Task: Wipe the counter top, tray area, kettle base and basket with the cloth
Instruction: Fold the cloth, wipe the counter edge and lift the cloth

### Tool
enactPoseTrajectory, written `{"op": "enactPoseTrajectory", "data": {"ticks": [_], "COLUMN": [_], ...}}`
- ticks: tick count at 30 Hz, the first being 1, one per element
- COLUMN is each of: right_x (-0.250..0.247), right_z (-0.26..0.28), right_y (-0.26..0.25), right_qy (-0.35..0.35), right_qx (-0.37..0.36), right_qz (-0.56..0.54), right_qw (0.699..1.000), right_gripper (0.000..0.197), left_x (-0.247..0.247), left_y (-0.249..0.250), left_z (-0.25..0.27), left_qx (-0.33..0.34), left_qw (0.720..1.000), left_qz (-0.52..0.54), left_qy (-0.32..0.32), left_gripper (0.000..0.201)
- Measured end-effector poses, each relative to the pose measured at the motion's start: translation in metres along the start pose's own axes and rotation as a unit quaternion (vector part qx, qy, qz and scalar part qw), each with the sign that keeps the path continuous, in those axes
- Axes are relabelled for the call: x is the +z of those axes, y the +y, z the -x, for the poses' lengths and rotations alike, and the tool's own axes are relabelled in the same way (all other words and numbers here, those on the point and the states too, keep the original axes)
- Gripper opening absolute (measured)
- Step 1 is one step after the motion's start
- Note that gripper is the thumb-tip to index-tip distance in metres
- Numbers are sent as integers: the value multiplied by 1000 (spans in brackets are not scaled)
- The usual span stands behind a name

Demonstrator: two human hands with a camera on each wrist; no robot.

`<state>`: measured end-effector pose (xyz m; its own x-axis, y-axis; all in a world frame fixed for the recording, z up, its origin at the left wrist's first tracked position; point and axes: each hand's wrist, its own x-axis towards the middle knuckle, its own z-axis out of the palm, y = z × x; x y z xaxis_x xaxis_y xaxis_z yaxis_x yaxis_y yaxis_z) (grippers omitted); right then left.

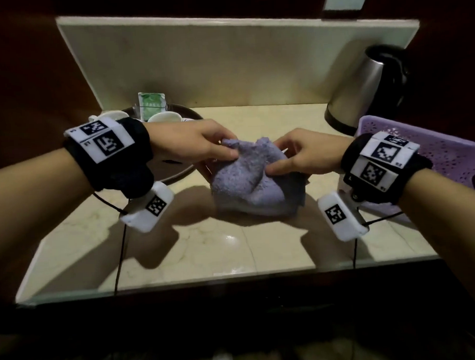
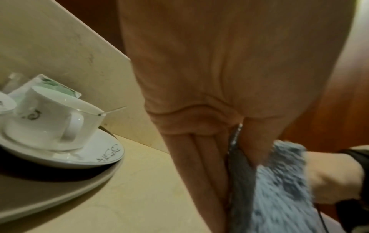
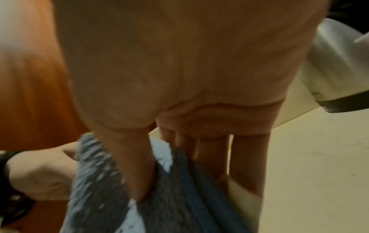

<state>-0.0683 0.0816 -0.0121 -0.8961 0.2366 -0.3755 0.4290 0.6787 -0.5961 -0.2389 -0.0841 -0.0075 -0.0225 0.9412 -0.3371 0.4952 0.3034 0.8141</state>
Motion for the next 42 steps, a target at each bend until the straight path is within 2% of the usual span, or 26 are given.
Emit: {"op": "enactPoseTrajectory", "data": {"ticks": [3, 7, 9, 10, 12, 14, 15, 17, 19, 20, 24, 28, 31, 35, 39, 42], "right_x": [-5, -2, 6, 11, 20, 27, 32, 45, 56, 60, 66, 70, 70, 72, 84, 97], "right_z": [8, 9, 7, 6, 9, 14, 15, 16, 13, 13, 24, 54, 83, 97, 94, 78], "right_y": [3, 14, 20, 22, 18, 12, 10, 11, 19, 24, 39, 59, 82, 95, 79, 53], "right_qy": [64, 87, 85, 84, 94, 79, 48, -38, -91, -100, -105, -96, -84, -54, -65, -76], "right_qx": [7, 61, 79, 76, 30, -33, -48, -42, -20, -12, -2, -12, -14, -36, -60, -91], "right_qz": [-50, -48, 28, 80, 137, 157, 171, 209, 251, 264, 272, 268, 271, 270, 295, 309], "right_qw": [997, 993, 993, 990, 986, 984, 983, 976, 964, 959, 956, 959, 959, 961, 951, 944], "right_gripper": [27, 49, 68, 77, 83, 78, 74, 73, 77, 78, 78, 76, 71, 62, 61, 60], "left_x": [3, 21, 31, 35, 44, 53, 60, 76, 88, 92, 103, 134, 160, 173, 181, 170], "left_y": [8, -6, -21, -27, -32, -30, -30, -32, -36, -37, -29, -11, 4, 10, 2, -14], "left_z": [1, -12, -21, -24, -26, -26, -27, -31, -35, -36, -35, -37, -43, -42, -13, 16], "left_qx": [-12, -82, -110, -108, -48, 32, 44, 3, -73, -89, -105, -108, -93, -83, -90, -116], "left_qw": [996, 985, 969, 949, 921, 918, 919, 910, 876, 866, 862, 866, 881, 879, 882, 886], "left_qz": [34, 27, -137, -236, -342, -368, -375, -413, -476, -492, -491, -482, -459, -465, -461, -448], "left_qy": [82, 151, 175, 179, 182, 145, 109, 30, -21, -32, -65, -75, -70, -58, -36, -25], "left_gripper": [26, 29, 37, 45, 57, 61, 62, 71, 82, 83, 82, 82, 82, 82, 81, 83]}}
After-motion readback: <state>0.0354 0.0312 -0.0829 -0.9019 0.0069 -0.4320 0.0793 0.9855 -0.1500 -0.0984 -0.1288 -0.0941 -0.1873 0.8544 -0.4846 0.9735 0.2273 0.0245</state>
